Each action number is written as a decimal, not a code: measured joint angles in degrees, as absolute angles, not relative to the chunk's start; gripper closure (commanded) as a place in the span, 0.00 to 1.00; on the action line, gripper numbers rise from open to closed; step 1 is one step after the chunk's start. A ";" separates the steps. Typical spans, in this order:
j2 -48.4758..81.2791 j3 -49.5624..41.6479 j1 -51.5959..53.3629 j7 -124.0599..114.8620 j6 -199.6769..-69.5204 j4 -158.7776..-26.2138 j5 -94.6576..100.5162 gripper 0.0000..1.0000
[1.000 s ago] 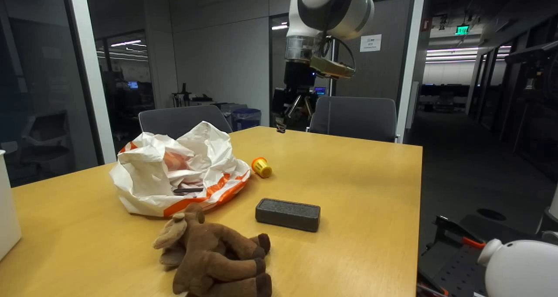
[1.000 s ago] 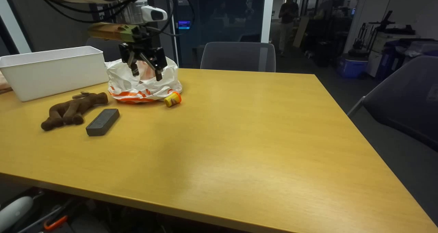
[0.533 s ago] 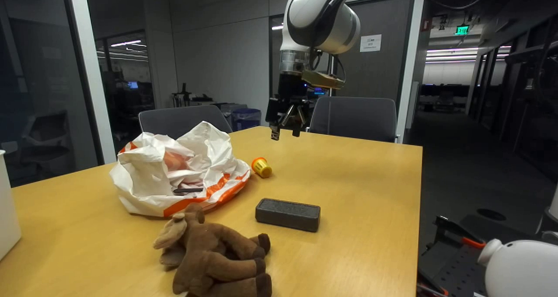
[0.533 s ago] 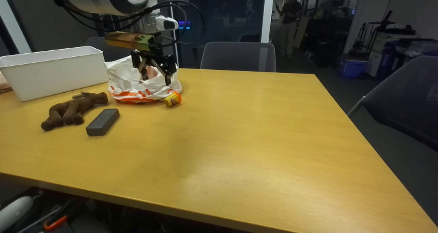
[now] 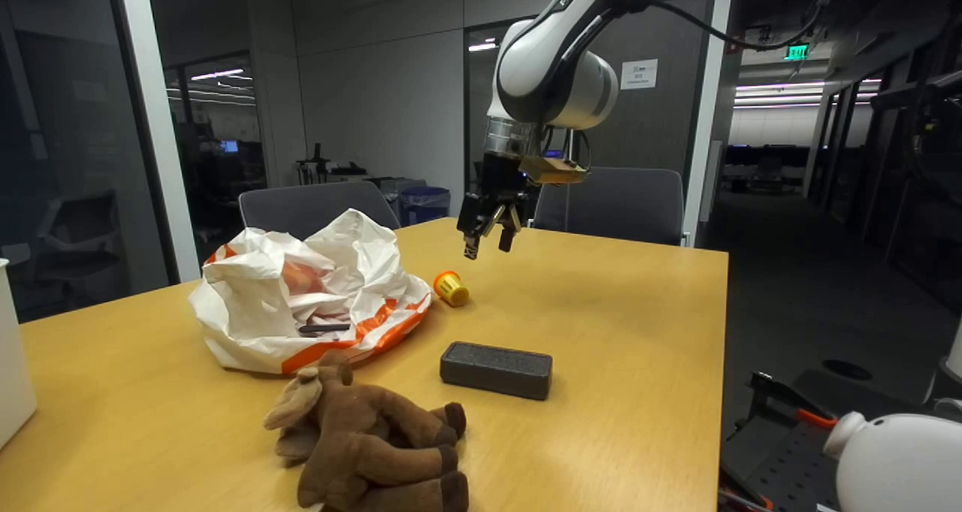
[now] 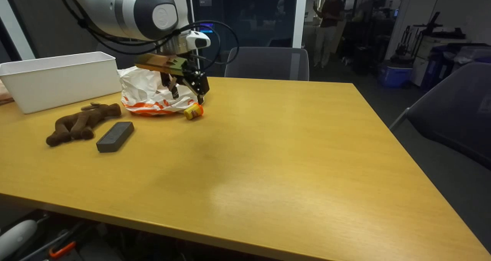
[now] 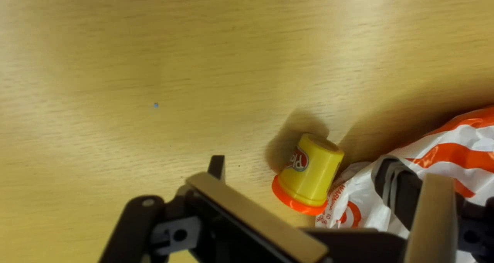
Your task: Put the yellow container, the duster and the moose toy in the plastic, then pull up the plastic
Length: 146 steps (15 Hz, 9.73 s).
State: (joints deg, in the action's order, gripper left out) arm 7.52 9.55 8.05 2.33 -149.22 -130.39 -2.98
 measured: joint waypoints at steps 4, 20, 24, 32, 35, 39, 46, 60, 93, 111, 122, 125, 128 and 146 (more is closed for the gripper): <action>13.27 9.37 7.45 4.74 -151.94 -126.80 -2.98 0.00; 26.71 10.95 7.54 8.12 -152.07 -114.83 -2.94 0.70; 25.78 9.66 8.78 5.23 -151.56 -115.45 -0.23 0.73; 16.76 9.62 18.79 -4.69 -138.90 -116.05 12.49 0.73; 15.95 11.63 23.19 -7.12 -136.21 -113.79 18.75 0.73; 19.30 13.34 26.09 -5.55 -135.73 -108.07 24.20 0.73; 27.10 11.84 24.89 4.99 -135.85 -96.04 28.37 0.73; 29.13 15.57 22.50 7.70 -131.53 -91.39 12.09 0.00; 8.91 17.51 19.49 0.13 -139.32 -139.04 -5.43 0.62; 19.09 15.95 21.36 -7.25 -126.03 -107.10 27.84 0.67; 37.31 15.92 24.89 5.19 -125.88 -82.93 20.54 0.03; 38.43 15.94 25.55 5.23 -123.05 -80.32 17.04 0.00; 38.03 15.73 26.78 2.64 -119.63 -79.88 16.25 0.00; 20.42 22.68 22.23 12.06 -123.53 -119.38 -11.65 0.00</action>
